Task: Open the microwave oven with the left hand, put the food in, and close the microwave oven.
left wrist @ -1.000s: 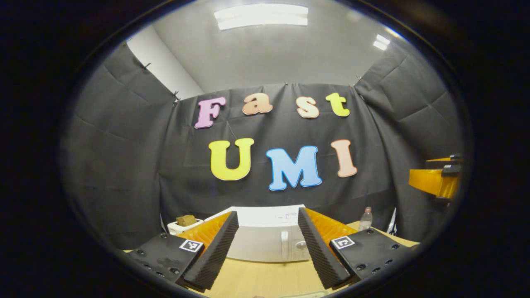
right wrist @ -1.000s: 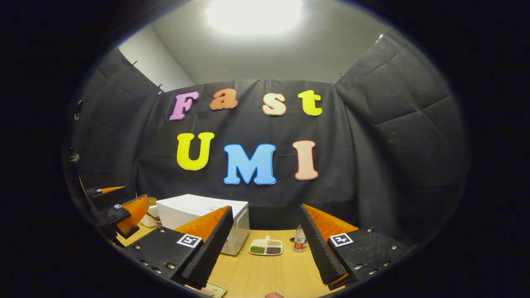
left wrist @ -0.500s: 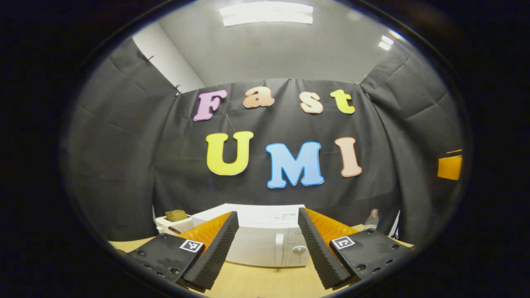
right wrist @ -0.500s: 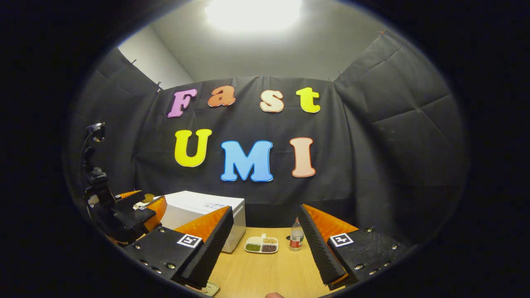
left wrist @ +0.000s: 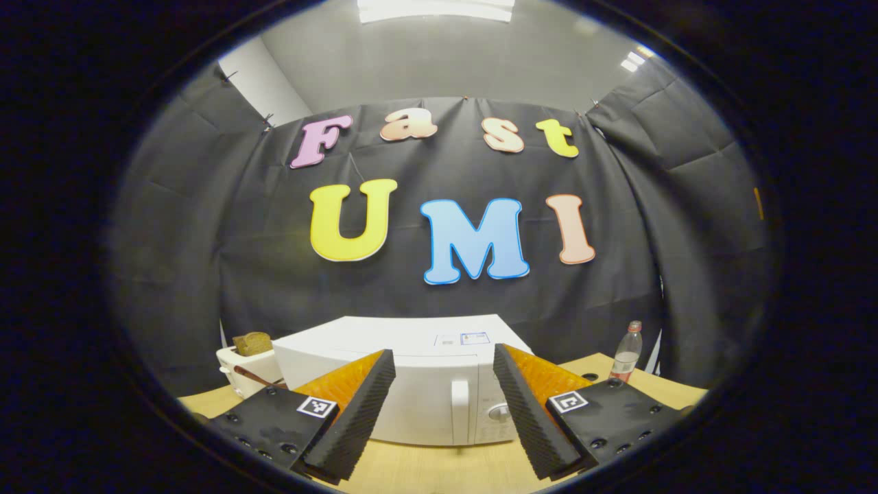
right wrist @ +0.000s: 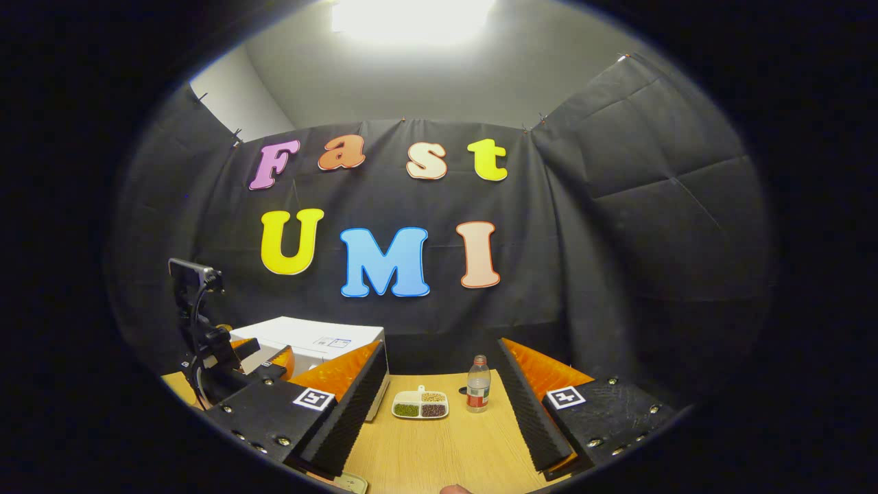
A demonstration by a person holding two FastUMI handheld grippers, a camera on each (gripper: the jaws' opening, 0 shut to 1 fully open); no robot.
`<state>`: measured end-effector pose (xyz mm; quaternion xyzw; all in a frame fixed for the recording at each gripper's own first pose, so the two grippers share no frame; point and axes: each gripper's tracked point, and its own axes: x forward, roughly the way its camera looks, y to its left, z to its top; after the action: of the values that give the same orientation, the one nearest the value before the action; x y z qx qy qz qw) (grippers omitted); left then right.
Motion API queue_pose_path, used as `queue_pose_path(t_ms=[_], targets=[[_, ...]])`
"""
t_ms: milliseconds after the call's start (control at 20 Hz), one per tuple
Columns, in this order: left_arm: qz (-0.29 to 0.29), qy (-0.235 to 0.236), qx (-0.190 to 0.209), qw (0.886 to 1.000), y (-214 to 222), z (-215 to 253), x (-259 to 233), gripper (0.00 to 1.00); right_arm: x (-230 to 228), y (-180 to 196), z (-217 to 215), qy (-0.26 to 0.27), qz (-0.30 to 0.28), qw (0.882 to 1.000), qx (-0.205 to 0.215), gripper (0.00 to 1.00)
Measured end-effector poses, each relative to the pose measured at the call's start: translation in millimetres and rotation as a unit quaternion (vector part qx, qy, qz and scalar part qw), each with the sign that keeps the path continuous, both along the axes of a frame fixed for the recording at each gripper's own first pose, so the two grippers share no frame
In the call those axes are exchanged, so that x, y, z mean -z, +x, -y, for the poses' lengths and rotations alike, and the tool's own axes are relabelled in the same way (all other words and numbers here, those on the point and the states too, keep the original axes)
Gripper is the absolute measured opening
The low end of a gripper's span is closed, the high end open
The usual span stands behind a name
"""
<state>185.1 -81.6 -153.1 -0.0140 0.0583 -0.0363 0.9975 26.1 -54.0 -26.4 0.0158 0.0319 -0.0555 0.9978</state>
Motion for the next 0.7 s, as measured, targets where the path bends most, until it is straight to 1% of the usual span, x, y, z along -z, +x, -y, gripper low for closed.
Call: queue_pose_path(t_ms=[50, 100, 150, 300, 350, 400, 450, 500, 550, 700], targets=[[-0.003, 0.003, 0.008, 1.000, 7, 3, 9, 0.97, 1, 2, -4, -0.006, -0.004, 1.000, 0.002, 0.96], [-0.007, 0.004, 0.017, 1.000, 13, 7, 18, 0.97, 0, 3, -7, -0.012, -0.007, 1.000, 0.004, 0.96], [-0.013, 0.004, 0.025, 1.000, 20, 12, 29, 1.00, -1, 3, -10, -0.016, -0.007, 1.000, 0.006, 0.96], [-0.040, 0.005, 0.040, 0.998, 34, 21, 63, 1.00, -5, 5, -21, -0.023, -0.006, 1.000, 0.010, 0.96], [-0.047, 0.002, 0.044, 0.998, 37, 24, 71, 0.93, -2, 6, -23, -0.027, -0.010, 1.000, 0.011, 0.96], [-0.053, 0.000, 0.047, 0.998, 42, 25, 80, 0.97, 0, 6, -25, -0.031, -0.014, 0.999, 0.011, 0.96], [-0.060, 0.002, 0.049, 0.997, 47, 27, 88, 0.97, 0, 6, -25, -0.034, -0.016, 0.999, 0.013, 0.96], [-0.067, 0.006, 0.050, 0.996, 51, 27, 97, 0.99, 0, 4, -25, -0.036, -0.017, 0.999, 0.017, 0.96], [-0.072, 0.011, 0.054, 0.996, 54, 28, 104, 0.93, -1, 4, -23, -0.037, -0.016, 0.999, 0.021, 0.96], [-0.089, 0.028, 0.061, 0.994, 60, 32, 131, 0.94, 1, 2, -16, -0.046, -0.020, 0.998, 0.037, 0.96]])
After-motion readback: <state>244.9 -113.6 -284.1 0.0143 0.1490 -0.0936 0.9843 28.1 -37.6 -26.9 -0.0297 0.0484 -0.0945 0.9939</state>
